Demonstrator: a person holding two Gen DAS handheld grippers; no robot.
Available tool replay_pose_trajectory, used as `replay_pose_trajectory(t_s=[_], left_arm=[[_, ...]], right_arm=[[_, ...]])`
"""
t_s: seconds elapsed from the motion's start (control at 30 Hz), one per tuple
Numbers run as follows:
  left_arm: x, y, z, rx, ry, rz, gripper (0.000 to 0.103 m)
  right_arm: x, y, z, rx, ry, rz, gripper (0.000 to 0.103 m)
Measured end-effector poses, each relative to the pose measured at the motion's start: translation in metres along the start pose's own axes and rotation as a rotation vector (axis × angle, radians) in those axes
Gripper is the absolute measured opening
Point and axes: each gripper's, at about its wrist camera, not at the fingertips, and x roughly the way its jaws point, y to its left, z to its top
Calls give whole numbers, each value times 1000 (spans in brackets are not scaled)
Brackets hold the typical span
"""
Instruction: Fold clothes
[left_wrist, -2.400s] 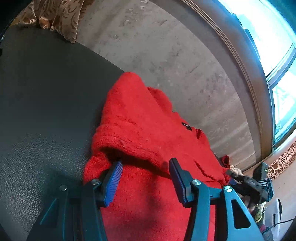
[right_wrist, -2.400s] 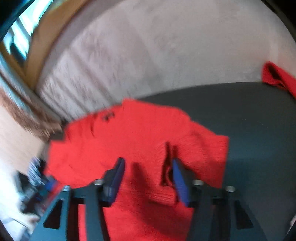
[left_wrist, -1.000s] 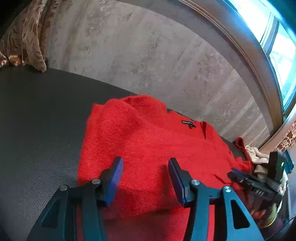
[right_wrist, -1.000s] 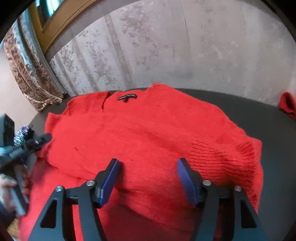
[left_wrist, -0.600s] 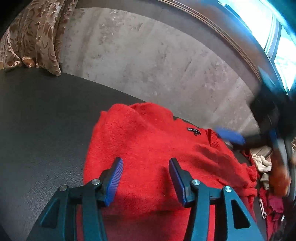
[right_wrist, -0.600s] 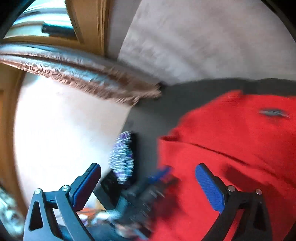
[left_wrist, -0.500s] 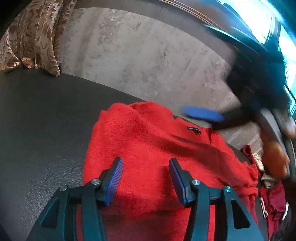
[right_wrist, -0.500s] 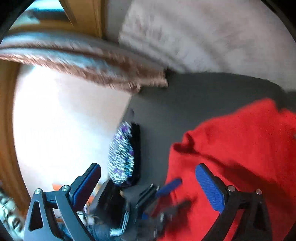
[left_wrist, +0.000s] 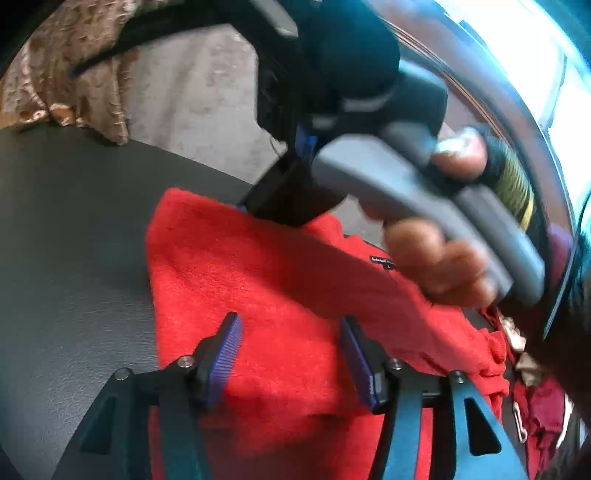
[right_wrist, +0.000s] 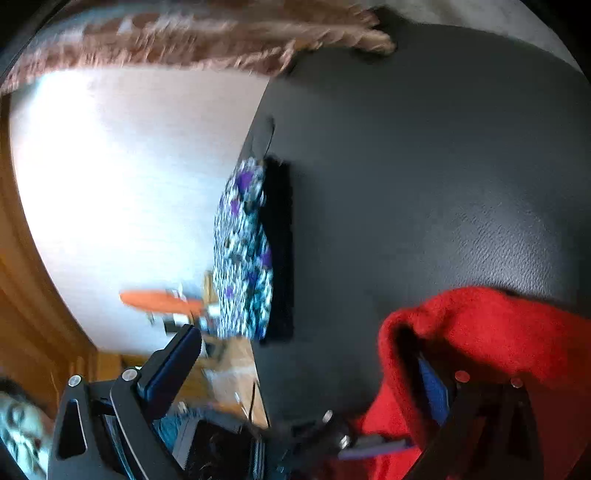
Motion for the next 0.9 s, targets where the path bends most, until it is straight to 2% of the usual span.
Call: replay_pose_trajectory(t_s=[0.07,0.13,0.17,0.27,0.33,0.37,0.53,0.6,0.67,0.7,0.73,0.8,0.87,0.9], left_arm=[[1,2,-1,-9,5,-12,56],[1,2,-2,-12,6,-16,56],[2,3,-3,-16,7,-20,56],[0,8,-5,-50,3,-55,56],[-3,18,-4,-112,-1,-101,56],[-5,22,0,-133,-7,-100,56],[-2,32,28,-154,-32,-15,56],[8,33,36,-153,-18,16,56],[30,28,33,-89,34,55,56],[42,25,29,-40,66,80,56],[48,21,26,1,84,101,56],[50,10,22,69,98,135,56],[50,3,18,125,103,166,56],[49,3,16,139,105,172,56]], right_arm=[[-3,-16,0,37,-51,-11,102],[-23,-10,-3,20,-134,-28,103],[-39,-6,-7,9,-188,-47,103],[-91,2,-32,17,-355,-16,103],[-123,3,-67,18,-448,-17,103],[-138,3,-84,18,-495,-17,103],[-188,-33,-203,137,-696,-136,103],[-214,-52,-255,202,-791,-172,103],[-231,-72,-305,261,-881,-177,103],[-237,-84,-325,293,-920,-169,98],[-243,-90,-343,285,-970,-141,82],[-249,-100,-374,260,-1060,-71,73],[-245,-105,-396,199,-1145,-6,69],[-237,-100,-401,162,-1152,-38,65]])
